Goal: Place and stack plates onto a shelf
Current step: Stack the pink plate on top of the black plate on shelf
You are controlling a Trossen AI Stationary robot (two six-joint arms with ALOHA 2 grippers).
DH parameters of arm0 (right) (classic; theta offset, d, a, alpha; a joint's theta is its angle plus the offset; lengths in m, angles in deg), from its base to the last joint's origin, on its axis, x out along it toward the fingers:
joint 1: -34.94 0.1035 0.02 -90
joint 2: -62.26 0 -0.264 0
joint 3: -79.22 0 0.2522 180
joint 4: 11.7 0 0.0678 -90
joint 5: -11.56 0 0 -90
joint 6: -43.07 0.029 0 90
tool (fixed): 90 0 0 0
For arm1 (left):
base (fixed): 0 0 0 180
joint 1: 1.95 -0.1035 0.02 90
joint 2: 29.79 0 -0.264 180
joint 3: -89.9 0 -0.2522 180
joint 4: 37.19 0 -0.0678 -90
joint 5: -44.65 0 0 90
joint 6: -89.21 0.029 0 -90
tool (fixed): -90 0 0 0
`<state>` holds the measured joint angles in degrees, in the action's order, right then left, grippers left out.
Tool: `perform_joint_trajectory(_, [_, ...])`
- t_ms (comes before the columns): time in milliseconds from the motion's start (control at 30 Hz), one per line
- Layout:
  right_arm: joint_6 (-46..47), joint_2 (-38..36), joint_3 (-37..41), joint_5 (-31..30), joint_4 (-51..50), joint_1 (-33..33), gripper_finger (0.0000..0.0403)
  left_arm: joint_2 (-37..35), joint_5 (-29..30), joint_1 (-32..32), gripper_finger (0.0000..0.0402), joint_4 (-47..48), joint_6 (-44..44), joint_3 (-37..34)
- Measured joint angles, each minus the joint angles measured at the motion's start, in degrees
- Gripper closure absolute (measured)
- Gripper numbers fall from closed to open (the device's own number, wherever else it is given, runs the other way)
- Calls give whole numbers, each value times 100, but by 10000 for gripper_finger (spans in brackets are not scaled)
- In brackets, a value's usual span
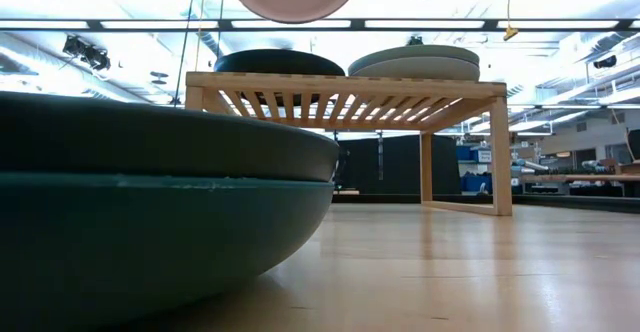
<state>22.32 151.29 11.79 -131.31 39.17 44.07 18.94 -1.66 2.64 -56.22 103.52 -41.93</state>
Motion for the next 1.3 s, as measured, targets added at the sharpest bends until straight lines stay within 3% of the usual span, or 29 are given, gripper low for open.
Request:
perform_joint_trajectory(667, [21,0,0,67,-5,2,374,4,-126,-93,373,12,-58,-2])
perform_joint_trajectory(1300, [30,-4,2,104,-5,11,360,4,-81,-93,380,2,-59,-2])
